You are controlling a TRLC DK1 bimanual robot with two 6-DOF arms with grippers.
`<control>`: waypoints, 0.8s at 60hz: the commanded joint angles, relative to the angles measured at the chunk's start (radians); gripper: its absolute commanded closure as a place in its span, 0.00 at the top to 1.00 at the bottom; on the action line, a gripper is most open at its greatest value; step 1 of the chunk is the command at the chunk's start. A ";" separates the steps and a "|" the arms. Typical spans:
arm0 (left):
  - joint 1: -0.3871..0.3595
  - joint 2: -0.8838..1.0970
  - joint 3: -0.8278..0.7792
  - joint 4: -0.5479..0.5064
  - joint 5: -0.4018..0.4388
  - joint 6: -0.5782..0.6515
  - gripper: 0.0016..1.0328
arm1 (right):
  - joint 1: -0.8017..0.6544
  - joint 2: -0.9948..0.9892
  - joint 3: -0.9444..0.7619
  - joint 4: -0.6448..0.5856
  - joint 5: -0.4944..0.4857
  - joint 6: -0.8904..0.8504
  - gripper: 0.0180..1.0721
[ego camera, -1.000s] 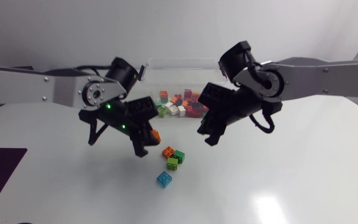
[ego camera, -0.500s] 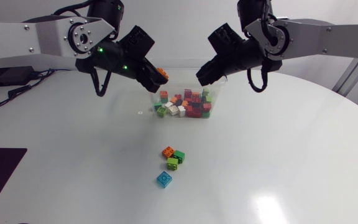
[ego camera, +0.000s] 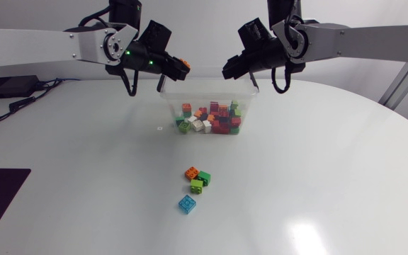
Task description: Place the duplo bricks in the container
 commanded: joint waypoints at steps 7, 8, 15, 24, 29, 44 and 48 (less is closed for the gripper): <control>0.004 0.141 0.156 0.000 -0.023 -0.055 0.40 | -0.004 0.099 0.079 0.010 0.032 0.026 0.20; 0.004 0.151 0.168 -0.013 -0.026 -0.055 0.42 | -0.004 0.108 0.087 0.007 0.035 0.026 0.23; 0.002 0.167 0.184 -0.042 -0.052 -0.051 0.75 | -0.002 0.142 0.121 -0.016 0.069 0.017 0.74; 0.018 0.113 0.142 -0.071 -0.065 -0.035 0.94 | 0.001 0.115 0.102 -0.033 0.075 -0.012 0.93; 0.025 0.013 0.065 -0.088 -0.065 -0.025 0.94 | -0.002 0.058 0.058 -0.033 0.074 -0.027 0.93; 0.004 -0.321 -0.224 -0.323 -0.065 0.118 0.94 | -0.023 -0.229 -0.238 -0.045 0.005 -0.101 0.93; -0.022 -0.384 -0.306 -0.381 -0.065 0.133 0.93 | -0.013 -0.295 -0.315 -0.053 -0.005 -0.116 0.93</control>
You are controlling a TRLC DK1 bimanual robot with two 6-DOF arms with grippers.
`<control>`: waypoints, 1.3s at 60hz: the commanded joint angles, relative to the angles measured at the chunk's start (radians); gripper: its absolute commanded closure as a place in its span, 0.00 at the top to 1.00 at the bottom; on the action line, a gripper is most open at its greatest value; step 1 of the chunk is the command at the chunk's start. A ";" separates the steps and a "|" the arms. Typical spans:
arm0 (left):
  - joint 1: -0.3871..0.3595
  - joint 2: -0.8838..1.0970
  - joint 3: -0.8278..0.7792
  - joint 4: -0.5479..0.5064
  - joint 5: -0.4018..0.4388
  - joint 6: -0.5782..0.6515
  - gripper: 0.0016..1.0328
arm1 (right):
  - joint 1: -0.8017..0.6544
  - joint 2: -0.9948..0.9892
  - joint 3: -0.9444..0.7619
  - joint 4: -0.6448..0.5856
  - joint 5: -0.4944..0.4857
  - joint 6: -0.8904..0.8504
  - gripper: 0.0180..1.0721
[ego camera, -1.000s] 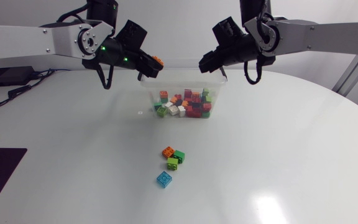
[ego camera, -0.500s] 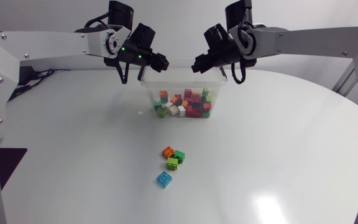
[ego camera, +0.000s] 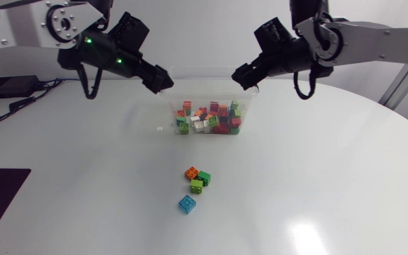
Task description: Place the duplo bricks in the container
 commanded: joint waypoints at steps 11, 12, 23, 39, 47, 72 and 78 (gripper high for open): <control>-0.121 -0.167 -0.309 -0.133 -0.035 0.051 0.93 | 0.059 -0.198 -0.270 -0.061 -0.018 -0.063 0.93; -0.131 -0.168 -0.321 -0.142 -0.038 0.049 0.93 | 0.065 -0.208 -0.288 -0.063 -0.018 -0.063 0.93; -0.245 -0.147 -0.440 -0.160 -0.093 0.000 0.93 | 0.142 -0.232 -0.416 -0.072 -0.004 -0.075 0.92; -0.346 -0.004 -0.475 -0.151 -0.113 -0.091 0.91 | 0.225 -0.189 -0.486 -0.067 0.002 -0.089 0.92; -0.354 0.060 -0.478 -0.113 -0.129 -0.117 0.91 | 0.263 -0.120 -0.500 -0.046 0.029 -0.103 0.90; -0.412 0.142 -0.501 -0.021 -0.129 -0.172 0.83 | 0.292 0.070 -0.496 0.029 -0.006 -0.164 0.90; -0.415 0.163 -0.499 -0.013 -0.129 -0.172 0.78 | 0.298 0.102 -0.488 0.045 -0.006 -0.167 0.89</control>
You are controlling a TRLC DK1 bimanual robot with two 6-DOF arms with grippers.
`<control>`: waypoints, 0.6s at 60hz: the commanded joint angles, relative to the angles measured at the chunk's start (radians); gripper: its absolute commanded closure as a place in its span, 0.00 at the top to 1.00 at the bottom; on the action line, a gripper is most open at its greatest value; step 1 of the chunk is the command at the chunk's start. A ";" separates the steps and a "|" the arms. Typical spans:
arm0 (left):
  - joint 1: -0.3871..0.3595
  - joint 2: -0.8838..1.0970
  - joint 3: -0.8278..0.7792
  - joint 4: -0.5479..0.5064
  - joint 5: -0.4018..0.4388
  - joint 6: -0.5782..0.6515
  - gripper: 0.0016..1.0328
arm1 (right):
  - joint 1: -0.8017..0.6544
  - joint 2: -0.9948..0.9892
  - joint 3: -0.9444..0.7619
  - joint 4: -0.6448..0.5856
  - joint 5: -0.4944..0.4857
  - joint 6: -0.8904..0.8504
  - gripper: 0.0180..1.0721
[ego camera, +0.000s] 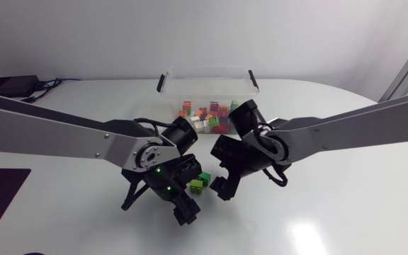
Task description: Place the duplo bricks in the container
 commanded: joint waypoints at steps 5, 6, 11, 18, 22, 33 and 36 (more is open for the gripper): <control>-0.011 0.050 -0.028 0.018 -0.001 -0.023 0.70 | 0.017 0.062 -0.003 0.023 -0.001 -0.022 0.88; -0.012 0.056 -0.028 0.025 -0.001 -0.024 0.65 | 0.019 0.064 -0.003 0.026 -0.001 -0.022 0.88; -0.014 0.060 -0.031 0.041 -0.001 -0.027 0.51 | 0.022 0.067 -0.003 0.041 -0.001 -0.017 0.86; -0.012 0.074 -0.036 0.051 -0.001 -0.026 0.43 | 0.019 0.073 0.009 0.055 -0.001 -0.014 0.83; -0.008 0.083 -0.040 0.054 -0.004 -0.024 0.41 | 0.019 0.081 0.018 0.055 -0.003 -0.013 0.82; 0.035 0.088 -0.042 0.034 -0.015 -0.018 0.38 | 0.026 0.090 0.027 0.066 -0.001 -0.004 0.80; 0.046 0.083 -0.042 0.025 -0.015 -0.015 0.38 | 0.028 0.087 0.029 0.066 -0.003 -0.004 0.80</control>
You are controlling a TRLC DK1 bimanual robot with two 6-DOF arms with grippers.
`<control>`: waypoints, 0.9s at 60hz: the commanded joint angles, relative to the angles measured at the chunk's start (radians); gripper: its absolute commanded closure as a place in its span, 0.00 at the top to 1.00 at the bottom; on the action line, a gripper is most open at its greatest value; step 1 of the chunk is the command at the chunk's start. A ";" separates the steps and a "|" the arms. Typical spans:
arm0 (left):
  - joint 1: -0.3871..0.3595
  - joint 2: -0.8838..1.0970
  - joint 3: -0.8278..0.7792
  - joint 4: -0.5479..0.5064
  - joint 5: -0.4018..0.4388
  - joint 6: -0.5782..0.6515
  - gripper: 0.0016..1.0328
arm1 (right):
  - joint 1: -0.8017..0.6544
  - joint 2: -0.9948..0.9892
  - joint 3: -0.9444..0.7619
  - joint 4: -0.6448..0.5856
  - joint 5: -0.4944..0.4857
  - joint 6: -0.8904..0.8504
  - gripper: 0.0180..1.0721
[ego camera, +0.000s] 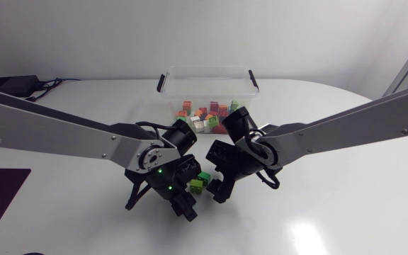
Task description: Place the duplo bricks in the container
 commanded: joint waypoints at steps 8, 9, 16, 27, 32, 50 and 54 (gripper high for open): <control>0.061 0.024 -0.037 -0.049 -0.016 0.006 0.38 | 0.012 0.018 0.016 0.029 -0.003 0.007 0.80; 0.065 0.023 -0.037 -0.050 -0.016 0.007 0.38 | 0.012 0.021 0.017 0.030 -0.003 0.007 0.80; 0.102 0.004 -0.036 -0.059 -0.018 0.024 0.38 | 0.015 0.040 0.025 0.046 -0.001 0.008 0.73; 0.148 -0.059 -0.028 -0.081 -0.029 0.052 0.38 | 0.021 0.070 0.068 0.046 0.002 0.010 0.57; 0.163 -0.099 -0.027 -0.086 -0.029 0.064 0.38 | 0.026 0.097 0.091 0.046 0.004 0.007 0.47; 0.219 -0.228 0.061 -0.118 -0.030 0.096 0.38 | 0.012 0.074 0.109 -0.010 0.007 -0.004 0.19; 0.223 -0.243 0.096 -0.122 -0.030 0.096 0.38 | -0.007 0.032 0.103 -0.020 0.007 -0.006 0.19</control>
